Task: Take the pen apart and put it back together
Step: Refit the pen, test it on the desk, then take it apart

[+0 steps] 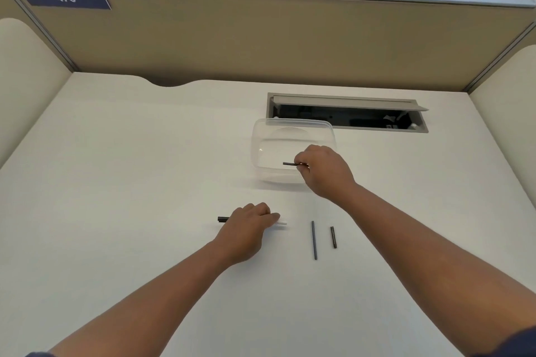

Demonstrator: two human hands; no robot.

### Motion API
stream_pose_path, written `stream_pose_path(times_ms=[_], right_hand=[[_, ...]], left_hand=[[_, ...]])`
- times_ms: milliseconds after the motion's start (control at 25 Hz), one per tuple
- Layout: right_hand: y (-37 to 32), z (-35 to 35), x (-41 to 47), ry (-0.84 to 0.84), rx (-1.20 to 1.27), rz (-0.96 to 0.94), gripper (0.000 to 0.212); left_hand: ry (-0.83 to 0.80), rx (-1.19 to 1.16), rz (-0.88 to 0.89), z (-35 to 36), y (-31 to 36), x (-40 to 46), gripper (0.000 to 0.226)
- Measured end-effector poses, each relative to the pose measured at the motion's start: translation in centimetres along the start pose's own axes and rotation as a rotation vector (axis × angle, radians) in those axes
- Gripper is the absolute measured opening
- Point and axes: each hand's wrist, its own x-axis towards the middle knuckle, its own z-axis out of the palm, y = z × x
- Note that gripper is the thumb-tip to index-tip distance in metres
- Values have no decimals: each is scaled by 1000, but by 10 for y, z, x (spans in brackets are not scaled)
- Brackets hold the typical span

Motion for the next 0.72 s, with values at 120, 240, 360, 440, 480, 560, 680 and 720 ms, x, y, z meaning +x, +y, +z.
stream_pose_path(times_ms=[120, 240, 360, 440, 480, 560, 680, 720], right_hand=[[5, 1, 31, -78, 12, 52, 20], [12, 7, 60, -190, 9, 114, 18], [16, 18, 81, -316, 5, 136, 16], [15, 27, 88, -381, 10, 135, 18], [15, 31, 90, -405, 13, 136, 18], [16, 39, 93, -435, 17, 135, 20], [18, 45, 94, -438, 22, 137, 23], [18, 45, 94, -437, 28, 139, 24]], left_hand=[[21, -43, 1, -1, -6, 10, 47], [31, -60, 13, 1, -13, 20, 39], [37, -68, 23, 6, -19, 26, 39], [38, -72, 26, 8, -20, 28, 40], [36, -74, 26, 9, -21, 28, 40], [27, -77, 23, 9, -22, 28, 39], [20, -85, 14, 9, -23, 28, 39], [18, -89, 14, 8, -23, 29, 38]])
